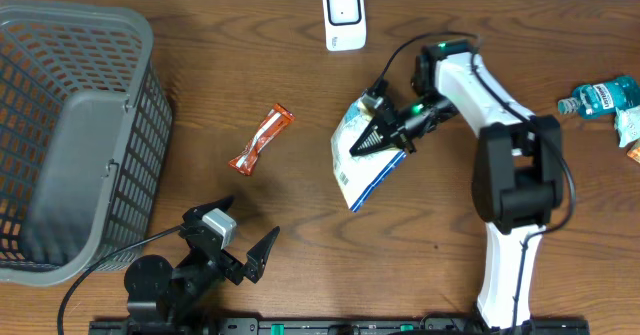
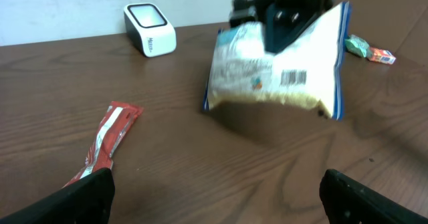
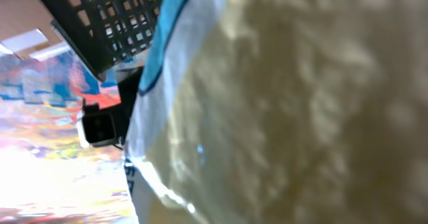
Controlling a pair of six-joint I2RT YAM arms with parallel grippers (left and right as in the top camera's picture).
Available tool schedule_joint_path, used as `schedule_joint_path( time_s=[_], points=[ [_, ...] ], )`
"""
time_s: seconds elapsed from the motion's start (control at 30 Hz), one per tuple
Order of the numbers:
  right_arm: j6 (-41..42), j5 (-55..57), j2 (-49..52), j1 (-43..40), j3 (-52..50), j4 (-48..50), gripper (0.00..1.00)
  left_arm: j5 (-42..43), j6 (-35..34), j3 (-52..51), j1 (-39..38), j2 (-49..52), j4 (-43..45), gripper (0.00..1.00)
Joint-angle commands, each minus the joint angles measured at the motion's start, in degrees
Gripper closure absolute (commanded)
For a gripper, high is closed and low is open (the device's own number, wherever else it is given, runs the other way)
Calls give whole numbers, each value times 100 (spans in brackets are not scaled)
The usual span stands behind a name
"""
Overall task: Scan the item barcode
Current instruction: 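Raise the snack bag barcode to the white scanner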
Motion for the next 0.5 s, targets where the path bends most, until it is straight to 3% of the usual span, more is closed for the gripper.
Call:
schedule_joint_path(
  time_s=[0.0,0.47],
  points=[
    [-153,-7,-597,-59,31,-7,99,-4,96,-4,-17,-33,2,2],
    [42,306,-1567,-52,28,-7,99,-4,96,-4,-17,-31,2,2]
  ],
)
